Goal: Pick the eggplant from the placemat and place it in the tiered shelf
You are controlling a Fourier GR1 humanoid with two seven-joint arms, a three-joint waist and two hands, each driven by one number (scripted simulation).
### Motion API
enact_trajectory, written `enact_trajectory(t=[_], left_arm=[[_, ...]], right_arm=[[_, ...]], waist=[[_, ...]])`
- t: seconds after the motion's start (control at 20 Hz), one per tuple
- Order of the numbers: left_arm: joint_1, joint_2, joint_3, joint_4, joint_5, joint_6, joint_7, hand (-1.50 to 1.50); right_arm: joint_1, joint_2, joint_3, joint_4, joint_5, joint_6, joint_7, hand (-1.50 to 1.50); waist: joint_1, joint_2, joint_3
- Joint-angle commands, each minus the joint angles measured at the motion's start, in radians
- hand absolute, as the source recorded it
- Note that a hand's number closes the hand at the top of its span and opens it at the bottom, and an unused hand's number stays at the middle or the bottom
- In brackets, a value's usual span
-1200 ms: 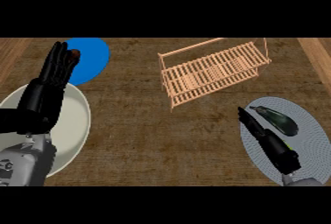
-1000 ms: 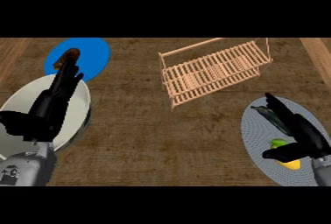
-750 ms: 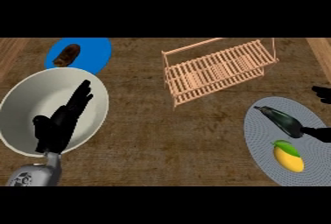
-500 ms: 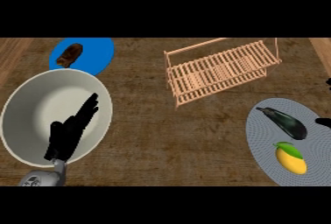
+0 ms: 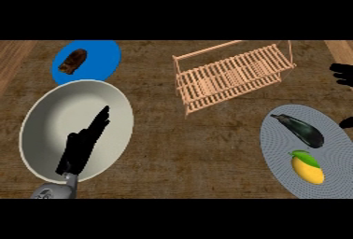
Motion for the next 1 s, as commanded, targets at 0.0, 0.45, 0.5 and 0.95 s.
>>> enact_trajectory(t=[0.0,0.45,0.5,0.95], left_arm=[[-0.003,0.017,0.016,0.049,0.004,-0.028,-0.034,0.00],[0.038,-0.011,-0.019,-0.028,-0.015,0.000,0.011,0.00],[0.020,-0.010,0.004,0.007,-0.012,0.006,-0.012,0.00],[0.046,0.007,0.040,-0.054,-0.005,-0.029,0.044,0.00]], right_arm=[[-0.143,-0.045,0.079,-0.005,0.045,0.175,0.162,-1.50],[-0.201,0.009,0.404,-0.227,0.493,-0.025,0.304,-1.50],[-0.162,0.075,0.437,-0.229,0.530,-0.081,0.322,-1.50],[-0.109,0.247,0.398,-0.185,0.586,0.000,0.429,-1.50]], waist=[[0.004,-0.001,-0.004],[0.005,-0.009,-0.002],[-0.007,-0.006,-0.002],[-0.026,-0.008,-0.001]])
